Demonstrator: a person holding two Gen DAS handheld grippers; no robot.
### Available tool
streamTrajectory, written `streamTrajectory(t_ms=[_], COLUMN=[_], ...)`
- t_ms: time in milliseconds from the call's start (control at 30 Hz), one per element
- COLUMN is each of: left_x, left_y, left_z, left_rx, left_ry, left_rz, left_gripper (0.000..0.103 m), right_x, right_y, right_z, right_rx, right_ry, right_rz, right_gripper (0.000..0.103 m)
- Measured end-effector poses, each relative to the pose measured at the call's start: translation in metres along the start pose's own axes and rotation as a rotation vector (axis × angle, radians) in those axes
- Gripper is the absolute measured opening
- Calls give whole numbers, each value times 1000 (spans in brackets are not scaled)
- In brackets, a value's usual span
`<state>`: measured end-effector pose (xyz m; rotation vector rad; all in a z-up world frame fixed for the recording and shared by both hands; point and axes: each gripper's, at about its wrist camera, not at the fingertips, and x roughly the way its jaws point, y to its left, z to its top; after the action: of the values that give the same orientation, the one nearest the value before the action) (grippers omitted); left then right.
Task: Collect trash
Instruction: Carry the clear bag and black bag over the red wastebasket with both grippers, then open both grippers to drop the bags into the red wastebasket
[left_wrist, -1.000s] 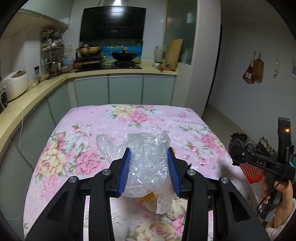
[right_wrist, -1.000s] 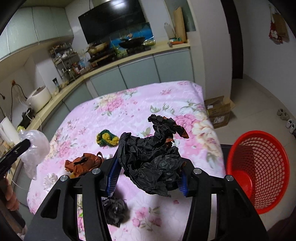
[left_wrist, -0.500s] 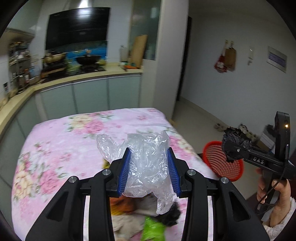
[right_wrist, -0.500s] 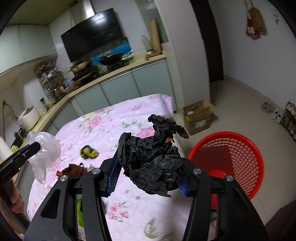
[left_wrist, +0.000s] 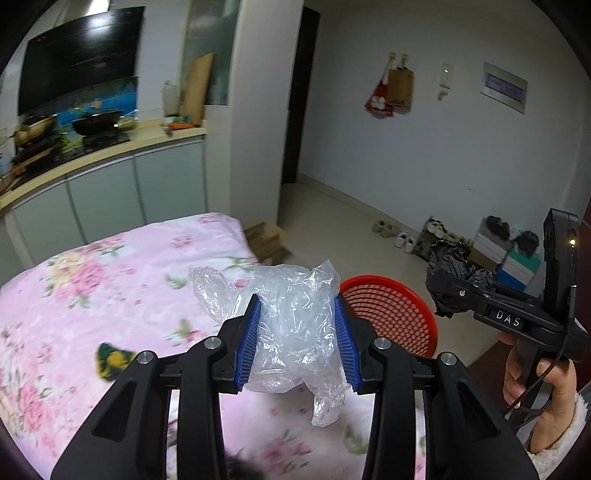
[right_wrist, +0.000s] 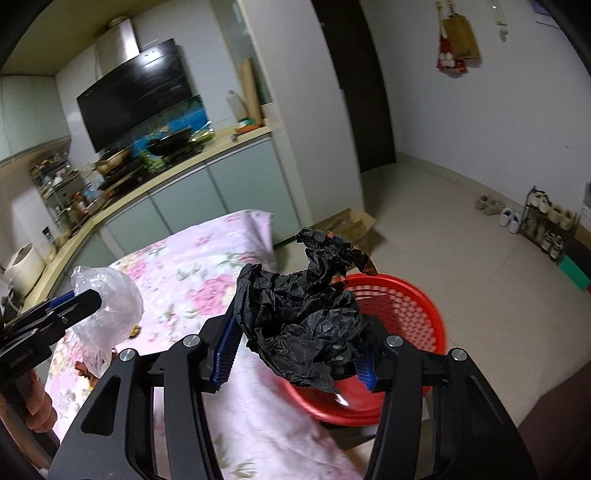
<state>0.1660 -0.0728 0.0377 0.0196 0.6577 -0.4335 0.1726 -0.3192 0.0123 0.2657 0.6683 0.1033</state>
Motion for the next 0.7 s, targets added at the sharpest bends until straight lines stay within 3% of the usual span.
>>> streamTrajectory(t_ms=[300,700], left_x=[43,118], left_y=[-35,-65], left_z=[13,15], left_rx=[37,-5], left_ry=[38,143], left_rz=[-68,-175], left_gripper=[37,37], right_x=[6,31], right_y=[-28,-60], right_z=[-1,-7], right_rx=[52,144], right_ry=[15,95], right_rz=[-65,-96], right_gripper=[50,51])
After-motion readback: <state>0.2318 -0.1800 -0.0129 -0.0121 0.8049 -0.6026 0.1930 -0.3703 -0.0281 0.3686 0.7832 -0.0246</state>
